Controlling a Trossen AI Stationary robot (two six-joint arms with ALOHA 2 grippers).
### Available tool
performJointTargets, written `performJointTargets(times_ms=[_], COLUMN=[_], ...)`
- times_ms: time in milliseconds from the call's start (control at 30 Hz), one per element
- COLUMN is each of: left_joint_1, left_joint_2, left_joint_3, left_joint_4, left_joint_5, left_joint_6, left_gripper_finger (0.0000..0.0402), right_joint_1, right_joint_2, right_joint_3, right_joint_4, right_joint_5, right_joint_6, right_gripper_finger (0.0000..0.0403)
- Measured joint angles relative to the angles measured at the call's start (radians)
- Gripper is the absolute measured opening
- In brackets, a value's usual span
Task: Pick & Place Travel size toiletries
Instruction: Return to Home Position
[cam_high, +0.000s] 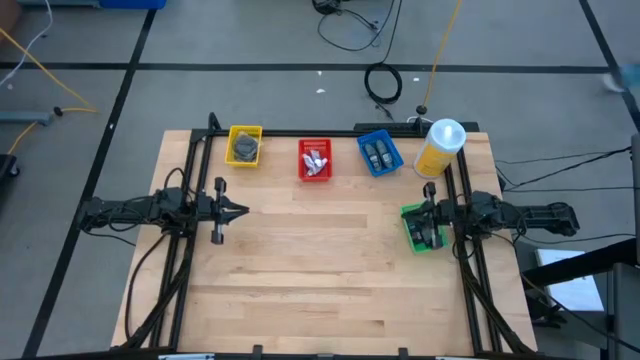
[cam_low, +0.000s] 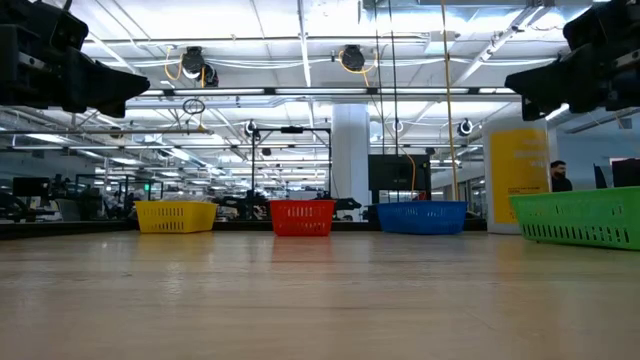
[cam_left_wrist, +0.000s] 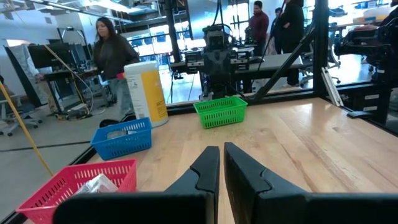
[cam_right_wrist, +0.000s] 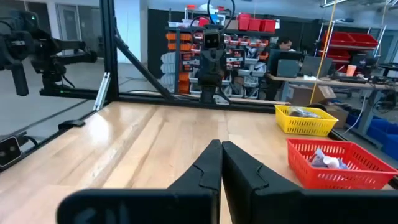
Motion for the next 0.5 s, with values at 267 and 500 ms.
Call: performJointTargets(times_ms=[267, 500], left_joint_1=[0.000, 0.000], left_joint_2=[0.000, 0.000], left_joint_3=[0.000, 0.001], left_joint_4=[0.000, 0.000], left_joint_5=[0.000, 0.000], left_joint_6=[0.000, 0.000], left_gripper_finger=[0.0026, 0.0026], right_joint_1=[0.000, 0.000], right_joint_2=[0.012, 0.012], right_joint_3=[0.000, 0.000], right_joint_4=[0.021, 0.022], right_joint_5=[-0.005, -0.005], right_joint_6=[0.000, 0.000], right_gripper_finger=[0.0004, 0.0004])
